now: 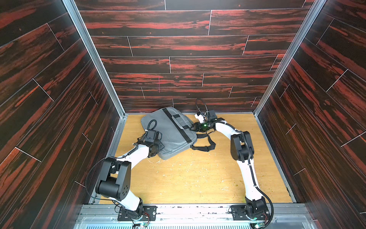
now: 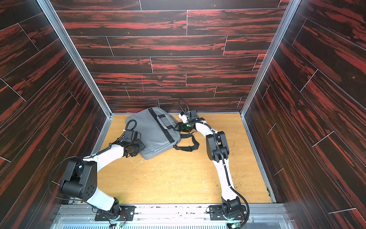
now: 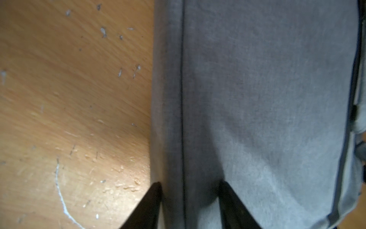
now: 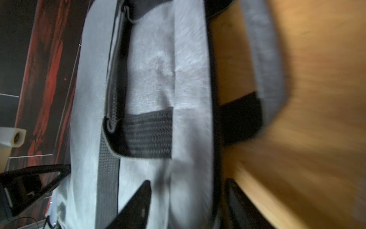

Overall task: Open the zippered laptop bag and take out the laptop
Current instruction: Adjust the zippered laptop bag at the center of the board.

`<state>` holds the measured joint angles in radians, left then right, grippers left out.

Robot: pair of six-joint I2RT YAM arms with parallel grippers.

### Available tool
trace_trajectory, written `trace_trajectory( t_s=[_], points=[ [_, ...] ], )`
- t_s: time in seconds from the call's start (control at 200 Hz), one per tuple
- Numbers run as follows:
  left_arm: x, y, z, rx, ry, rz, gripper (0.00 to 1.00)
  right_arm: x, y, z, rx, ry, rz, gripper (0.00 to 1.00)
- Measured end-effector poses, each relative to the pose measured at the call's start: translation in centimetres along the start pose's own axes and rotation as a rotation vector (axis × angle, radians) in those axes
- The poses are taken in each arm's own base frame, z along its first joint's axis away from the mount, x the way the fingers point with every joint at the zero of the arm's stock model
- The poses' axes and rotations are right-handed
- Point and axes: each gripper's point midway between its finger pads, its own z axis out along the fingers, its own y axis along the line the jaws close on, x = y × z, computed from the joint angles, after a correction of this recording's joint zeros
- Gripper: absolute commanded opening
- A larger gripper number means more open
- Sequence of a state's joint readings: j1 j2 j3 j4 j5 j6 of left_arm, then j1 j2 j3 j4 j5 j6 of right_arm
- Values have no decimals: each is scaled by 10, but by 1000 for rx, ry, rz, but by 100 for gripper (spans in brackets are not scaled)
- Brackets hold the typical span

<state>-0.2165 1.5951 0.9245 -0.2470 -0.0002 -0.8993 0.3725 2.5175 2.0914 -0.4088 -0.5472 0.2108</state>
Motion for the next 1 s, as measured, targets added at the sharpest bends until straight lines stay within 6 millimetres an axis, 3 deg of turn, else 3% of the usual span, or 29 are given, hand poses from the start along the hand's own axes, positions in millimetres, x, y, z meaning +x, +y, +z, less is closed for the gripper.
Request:
trace_trajectory(
  t_s=[0.215,0.276,0.391,0.561,0.747,1.002],
  points=[
    [1,1,1,-4,8,19,23,0,1,3,15,11,2,10],
    [1,0,0,-1,9,21,16,1,1,3,13,12,-2,3],
    [-1,-3,-1,5,8,41,2,6,0,6,11,17,0,1],
    [-3,-4,-2,-4,8,65,0,20,-1,3,11,13,4,0],
    [-2,0,-6,-40,28,150,0,49,9,-24,38,2,43,0],
    [1,4,-13,-92,72,314,0,110,32,-63,83,-50,132,0]
  ],
)
